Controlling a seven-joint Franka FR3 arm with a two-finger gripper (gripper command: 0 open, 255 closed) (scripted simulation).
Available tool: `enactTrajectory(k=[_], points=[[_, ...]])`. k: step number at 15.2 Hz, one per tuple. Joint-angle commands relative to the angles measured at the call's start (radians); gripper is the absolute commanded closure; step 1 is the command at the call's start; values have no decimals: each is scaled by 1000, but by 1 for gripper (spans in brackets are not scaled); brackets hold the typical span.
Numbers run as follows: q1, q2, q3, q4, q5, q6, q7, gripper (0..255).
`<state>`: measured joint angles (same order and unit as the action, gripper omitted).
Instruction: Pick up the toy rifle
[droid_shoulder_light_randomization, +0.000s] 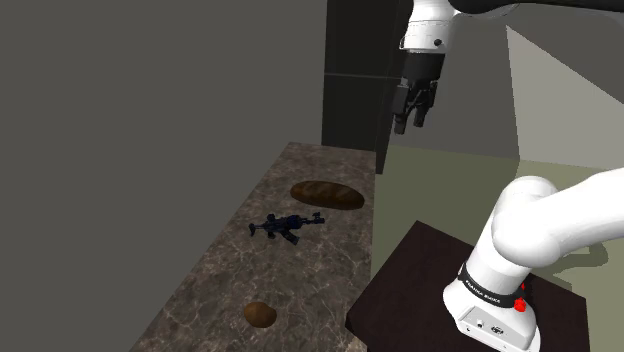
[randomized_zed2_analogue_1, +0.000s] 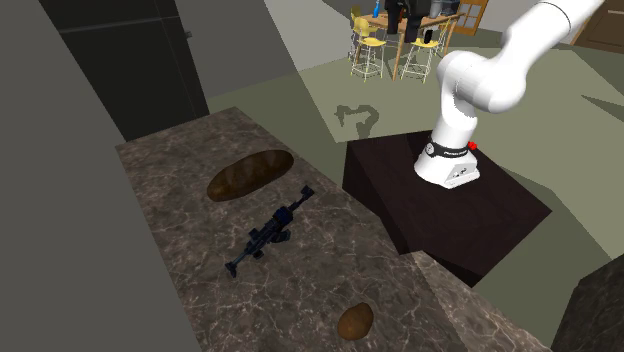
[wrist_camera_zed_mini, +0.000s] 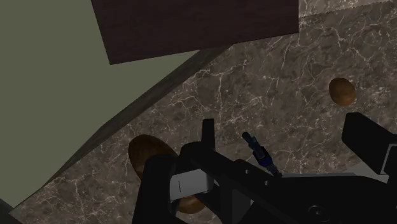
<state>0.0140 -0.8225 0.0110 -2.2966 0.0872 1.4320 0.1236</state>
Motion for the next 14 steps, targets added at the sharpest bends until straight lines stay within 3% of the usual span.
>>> enactTrajectory(k=[1, 14], points=[[0, 0, 0, 0, 0, 0, 0, 0], [46, 336, 16, -102, -8, 430, -126, 0]])
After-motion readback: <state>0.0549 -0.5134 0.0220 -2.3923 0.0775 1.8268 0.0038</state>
